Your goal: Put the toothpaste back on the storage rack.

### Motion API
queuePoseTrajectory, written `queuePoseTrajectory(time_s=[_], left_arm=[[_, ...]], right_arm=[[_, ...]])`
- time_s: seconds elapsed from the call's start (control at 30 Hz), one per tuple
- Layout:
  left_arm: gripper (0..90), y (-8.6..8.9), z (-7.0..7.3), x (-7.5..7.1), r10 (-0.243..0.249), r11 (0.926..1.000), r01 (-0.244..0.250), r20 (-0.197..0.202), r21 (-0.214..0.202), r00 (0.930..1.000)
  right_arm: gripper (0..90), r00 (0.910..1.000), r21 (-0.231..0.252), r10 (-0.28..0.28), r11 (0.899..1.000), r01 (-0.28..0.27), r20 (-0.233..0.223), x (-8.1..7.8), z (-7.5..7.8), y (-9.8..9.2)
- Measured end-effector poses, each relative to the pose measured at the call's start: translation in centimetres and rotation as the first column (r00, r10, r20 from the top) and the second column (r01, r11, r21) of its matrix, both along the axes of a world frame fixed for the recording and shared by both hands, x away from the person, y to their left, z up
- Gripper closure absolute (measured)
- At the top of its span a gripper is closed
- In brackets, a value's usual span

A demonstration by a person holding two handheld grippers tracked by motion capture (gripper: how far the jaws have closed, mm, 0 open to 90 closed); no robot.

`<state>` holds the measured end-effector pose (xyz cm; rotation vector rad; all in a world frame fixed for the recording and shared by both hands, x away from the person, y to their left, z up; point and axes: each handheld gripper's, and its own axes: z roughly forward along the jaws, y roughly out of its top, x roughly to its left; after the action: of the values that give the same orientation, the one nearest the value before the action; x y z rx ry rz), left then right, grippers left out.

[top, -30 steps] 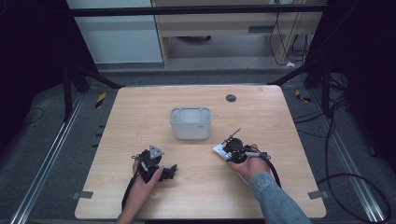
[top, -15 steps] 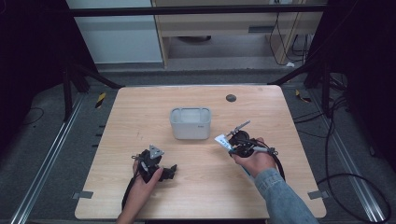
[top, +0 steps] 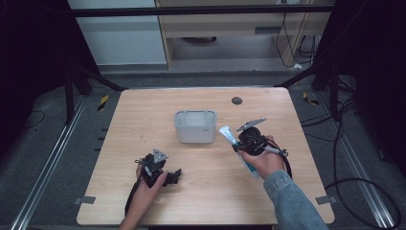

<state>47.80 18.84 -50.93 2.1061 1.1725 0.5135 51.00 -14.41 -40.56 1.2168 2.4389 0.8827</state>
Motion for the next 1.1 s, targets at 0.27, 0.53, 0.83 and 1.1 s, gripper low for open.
queuePoseTrajectory(time_s=[0.27, 0.53, 0.83, 1.1], left_arm=[[0.0, 0.0, 0.0, 0.0, 0.000, 1.0000, 0.000, 0.000, 0.000, 1.0000], [0.0, 0.0, 0.0, 0.0, 0.000, 1.0000, 0.000, 0.000, -0.001, 1.0000], [0.0, 0.0, 0.0, 0.0, -0.001, 1.0000, 0.001, 0.002, 0.001, 1.0000], [0.0, 0.0, 0.0, 0.0, 0.000, 1.0000, 0.000, 0.002, -0.001, 1.0000]], right_arm=[[77.6, 0.9980, 0.005, 0.017, 1.000, -0.018, 0.061, 0.0, 1.7, 1.0], [77.5, 0.9925, -0.011, 0.025, 1.000, -0.024, 0.120, 0.3, 4.0, 2.8], [77.4, 0.9841, -0.012, 0.030, 1.000, -0.029, 0.175, 1.1, 6.4, 5.1], [77.4, 0.9721, 0.000, 0.019, 1.000, -0.019, 0.234, 1.8, 8.2, 7.0]])
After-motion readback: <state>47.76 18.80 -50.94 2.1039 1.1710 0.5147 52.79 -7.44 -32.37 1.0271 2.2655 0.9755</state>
